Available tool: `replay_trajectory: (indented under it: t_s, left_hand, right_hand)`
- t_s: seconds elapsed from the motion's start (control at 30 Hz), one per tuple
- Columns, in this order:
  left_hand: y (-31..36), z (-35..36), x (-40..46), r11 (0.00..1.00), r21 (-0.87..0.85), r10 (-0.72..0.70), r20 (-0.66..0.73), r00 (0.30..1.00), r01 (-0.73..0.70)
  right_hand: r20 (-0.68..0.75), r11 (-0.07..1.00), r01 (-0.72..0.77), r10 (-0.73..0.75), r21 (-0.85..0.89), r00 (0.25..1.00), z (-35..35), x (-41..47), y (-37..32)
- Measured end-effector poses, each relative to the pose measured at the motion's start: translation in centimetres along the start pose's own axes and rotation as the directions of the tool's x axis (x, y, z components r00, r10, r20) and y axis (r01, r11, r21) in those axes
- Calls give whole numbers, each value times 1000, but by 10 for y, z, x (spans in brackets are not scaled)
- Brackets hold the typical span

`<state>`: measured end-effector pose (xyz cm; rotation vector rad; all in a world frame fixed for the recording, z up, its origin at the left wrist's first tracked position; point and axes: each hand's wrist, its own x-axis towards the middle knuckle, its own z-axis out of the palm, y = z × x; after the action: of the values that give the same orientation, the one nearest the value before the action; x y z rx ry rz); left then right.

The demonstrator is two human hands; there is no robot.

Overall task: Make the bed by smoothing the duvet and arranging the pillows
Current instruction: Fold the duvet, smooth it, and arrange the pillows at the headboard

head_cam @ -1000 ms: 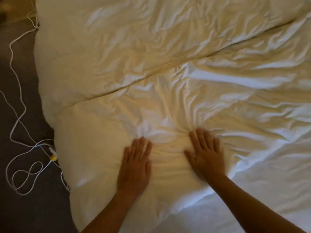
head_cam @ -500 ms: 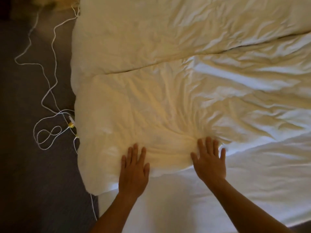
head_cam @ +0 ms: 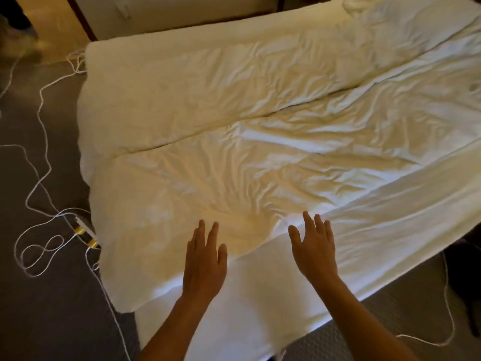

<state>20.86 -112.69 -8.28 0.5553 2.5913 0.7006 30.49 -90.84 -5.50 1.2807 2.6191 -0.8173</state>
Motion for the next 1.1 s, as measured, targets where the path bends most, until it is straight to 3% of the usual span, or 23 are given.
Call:
replay_trajectory:
  t_s: [0.27, 0.4, 0.67, 0.83, 1.0, 1.1]
  left_hand:
    - [93, 5, 55, 997, -65, 47, -36, 998, -49]
    - [138, 37, 105, 989, -144, -36, -69, 997, 26]
    - [175, 85, 226, 975, -155, -183, -153, 971, 160]
    - [179, 86, 292, 988, -95, -136, -167, 977, 121]
    - [170, 74, 362, 995, -36, -98, -210, 973, 93]
    - [161, 74, 399, 999, 9, -51, -164, 985, 53]
  right_hand:
    - [-37, 990, 27, -22, 138, 999, -60, 56, 26]
    - [-7, 984, 54, -53, 167, 999, -78, 129, 56]
    - [102, 957, 288, -283, -31, 954, -99, 284, 80]
    - [124, 907, 406, -393, -110, 911, -100, 353, 58]
    - [159, 869, 459, -434, -185, 887, -88, 420, 34]
    - [141, 870, 444, -422, -216, 895, -82, 462, 21]
